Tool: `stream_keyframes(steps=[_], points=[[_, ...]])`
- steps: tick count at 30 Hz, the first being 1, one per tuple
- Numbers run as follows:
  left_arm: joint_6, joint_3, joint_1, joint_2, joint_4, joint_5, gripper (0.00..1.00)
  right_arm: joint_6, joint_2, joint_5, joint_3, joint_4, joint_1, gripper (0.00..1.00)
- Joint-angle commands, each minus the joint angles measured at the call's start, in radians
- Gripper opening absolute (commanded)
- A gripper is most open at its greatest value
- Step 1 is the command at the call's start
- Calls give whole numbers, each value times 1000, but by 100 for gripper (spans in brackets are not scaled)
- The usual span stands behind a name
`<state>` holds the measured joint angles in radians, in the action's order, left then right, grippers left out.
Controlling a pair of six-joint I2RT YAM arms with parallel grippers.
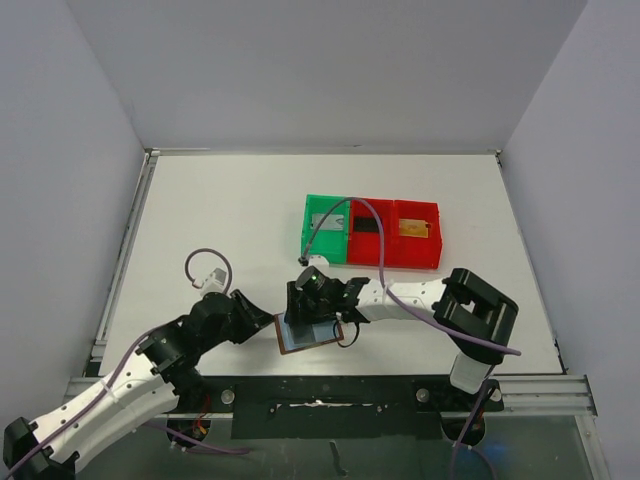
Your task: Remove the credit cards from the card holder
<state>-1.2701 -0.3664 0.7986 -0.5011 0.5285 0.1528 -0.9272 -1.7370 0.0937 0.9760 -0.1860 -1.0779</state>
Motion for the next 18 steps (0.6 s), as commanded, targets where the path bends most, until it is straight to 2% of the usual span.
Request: stream_keyframes(steps=[1,7,13,18], points=[[58,35,1,-82,-208,-141,30,-50,20,-105,-105,111,38,53],[97,69,2,-214,-368,-240,30,-73,31,-133,-154,170,51,53],[109,65,2,-324,-384,-229,30,-84,33,-149,-176,204,59,53],[108,52,2,-339,-340,-183,29,-86,30,-159,-186,221,65,53]])
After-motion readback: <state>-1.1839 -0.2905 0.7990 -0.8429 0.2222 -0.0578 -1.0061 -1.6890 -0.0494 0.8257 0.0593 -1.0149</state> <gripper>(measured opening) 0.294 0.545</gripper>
